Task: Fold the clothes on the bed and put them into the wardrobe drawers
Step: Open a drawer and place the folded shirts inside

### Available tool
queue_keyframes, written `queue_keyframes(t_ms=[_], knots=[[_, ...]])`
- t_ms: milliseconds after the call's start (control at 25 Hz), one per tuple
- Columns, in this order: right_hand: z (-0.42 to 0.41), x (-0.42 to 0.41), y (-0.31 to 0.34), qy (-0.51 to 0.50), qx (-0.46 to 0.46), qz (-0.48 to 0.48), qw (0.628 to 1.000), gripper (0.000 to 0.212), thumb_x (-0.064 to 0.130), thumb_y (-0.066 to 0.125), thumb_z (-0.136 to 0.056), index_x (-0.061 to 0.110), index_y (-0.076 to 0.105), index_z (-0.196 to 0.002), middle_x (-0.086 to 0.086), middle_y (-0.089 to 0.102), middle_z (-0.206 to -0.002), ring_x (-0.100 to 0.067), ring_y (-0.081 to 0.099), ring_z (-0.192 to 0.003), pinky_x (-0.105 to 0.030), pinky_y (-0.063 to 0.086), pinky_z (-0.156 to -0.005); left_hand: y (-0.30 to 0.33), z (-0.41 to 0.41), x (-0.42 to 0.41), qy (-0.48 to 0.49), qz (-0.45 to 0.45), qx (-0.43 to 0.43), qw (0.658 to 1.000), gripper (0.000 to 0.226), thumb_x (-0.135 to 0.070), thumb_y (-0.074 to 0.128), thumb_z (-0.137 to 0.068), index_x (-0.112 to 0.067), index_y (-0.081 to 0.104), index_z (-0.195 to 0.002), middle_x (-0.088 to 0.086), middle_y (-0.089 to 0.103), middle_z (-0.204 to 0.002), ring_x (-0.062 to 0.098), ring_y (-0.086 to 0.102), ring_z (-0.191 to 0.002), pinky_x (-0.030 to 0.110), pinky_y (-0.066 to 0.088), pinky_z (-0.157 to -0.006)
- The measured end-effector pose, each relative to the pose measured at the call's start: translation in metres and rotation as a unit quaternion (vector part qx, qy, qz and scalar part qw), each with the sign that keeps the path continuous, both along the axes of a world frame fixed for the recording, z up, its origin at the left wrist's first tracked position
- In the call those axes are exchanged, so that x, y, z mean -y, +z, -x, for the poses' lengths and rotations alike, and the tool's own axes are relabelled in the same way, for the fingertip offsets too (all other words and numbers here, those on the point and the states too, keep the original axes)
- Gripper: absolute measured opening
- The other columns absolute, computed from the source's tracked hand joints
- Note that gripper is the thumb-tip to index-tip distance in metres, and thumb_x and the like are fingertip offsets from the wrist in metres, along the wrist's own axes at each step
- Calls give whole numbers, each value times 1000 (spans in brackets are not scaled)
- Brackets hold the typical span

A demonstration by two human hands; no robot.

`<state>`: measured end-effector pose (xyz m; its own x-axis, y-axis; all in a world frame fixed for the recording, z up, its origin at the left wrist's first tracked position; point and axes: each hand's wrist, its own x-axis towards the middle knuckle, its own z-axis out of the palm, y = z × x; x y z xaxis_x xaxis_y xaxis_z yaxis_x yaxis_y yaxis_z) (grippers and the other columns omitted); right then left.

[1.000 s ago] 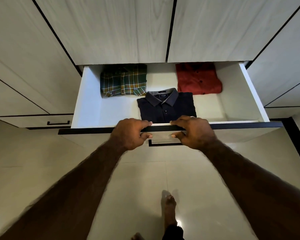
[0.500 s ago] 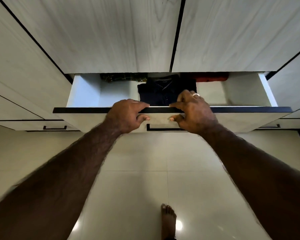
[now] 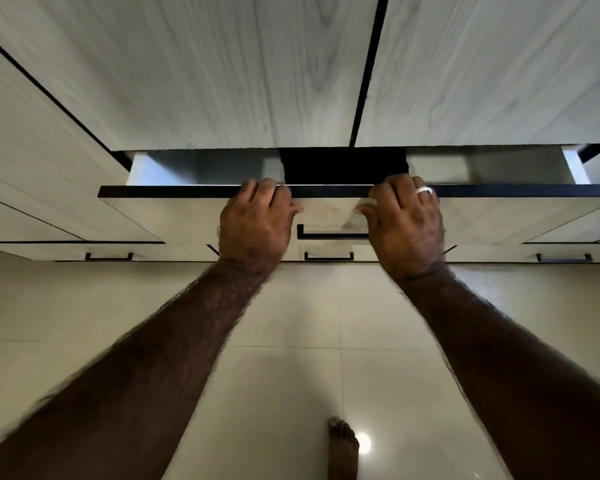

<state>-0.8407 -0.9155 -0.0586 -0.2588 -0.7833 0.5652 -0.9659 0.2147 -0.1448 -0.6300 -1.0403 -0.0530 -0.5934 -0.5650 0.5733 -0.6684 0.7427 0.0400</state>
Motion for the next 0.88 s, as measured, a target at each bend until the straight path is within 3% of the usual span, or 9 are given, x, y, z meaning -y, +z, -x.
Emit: queue_keyframes(t_ms=[120,240,360,440,520,640,880], knots=[[5,7,-3,8,1,12,1000,13,11,64,-100,4,70,-110,-19,62,-116,-36,58,-101,-50,52,-80,-6,5,8,9,-9,-14,1000,12,-15,68,-99,-4,69,-103,15,66,-105,33,57,-91,47,53,-75],[14,4,-15,25,1,-32,999,32,10,58,-101,1,65,-131,-23,56,-143,-40,53,-127,-52,49,-101,-18,2,6,12,-29,65,997,46,-28,62,-101,0,61,-136,19,60,-135,37,55,-121,51,43,-109],[11,-1,-31,9,2,-115,993,68,9,57,-96,-1,34,-159,-21,27,-169,-39,25,-157,-55,25,-126,-29,-1,1,14,-60,141,988,70,-38,55,-101,0,39,-158,22,40,-161,41,36,-149,56,23,-125],[9,2,-39,-8,-4,-168,986,85,8,58,-90,0,17,-164,-19,7,-174,-37,3,-162,-57,15,-128,-32,1,5,10,-81,175,981,77,-38,52,-101,1,26,-163,23,19,-171,40,15,-160,58,14,-128],[10,9,-43,-18,-4,-204,979,93,11,59,-90,0,6,-165,-18,-5,-175,-37,-7,-162,-58,13,-129,-35,6,11,6,-94,206,974,86,-40,51,-101,2,12,-165,23,2,-174,39,-1,-162,59,8,-129],[12,22,-44,-13,21,-233,972,91,18,53,-94,3,-1,-166,-18,-14,-174,-37,-13,-160,-58,11,-129,-40,14,22,5,-105,232,967,98,-50,52,-98,2,2,-165,24,-7,-173,40,-8,-161,58,6,-130],[13,23,-46,-1,12,-273,962,90,27,51,-94,1,3,-165,-19,-12,-174,-39,-11,-161,-58,9,-129,-44,5,26,2,-131,271,954,113,-68,50,-92,1,-3,-165,23,-12,-173,38,-12,-161,56,6,-130]])
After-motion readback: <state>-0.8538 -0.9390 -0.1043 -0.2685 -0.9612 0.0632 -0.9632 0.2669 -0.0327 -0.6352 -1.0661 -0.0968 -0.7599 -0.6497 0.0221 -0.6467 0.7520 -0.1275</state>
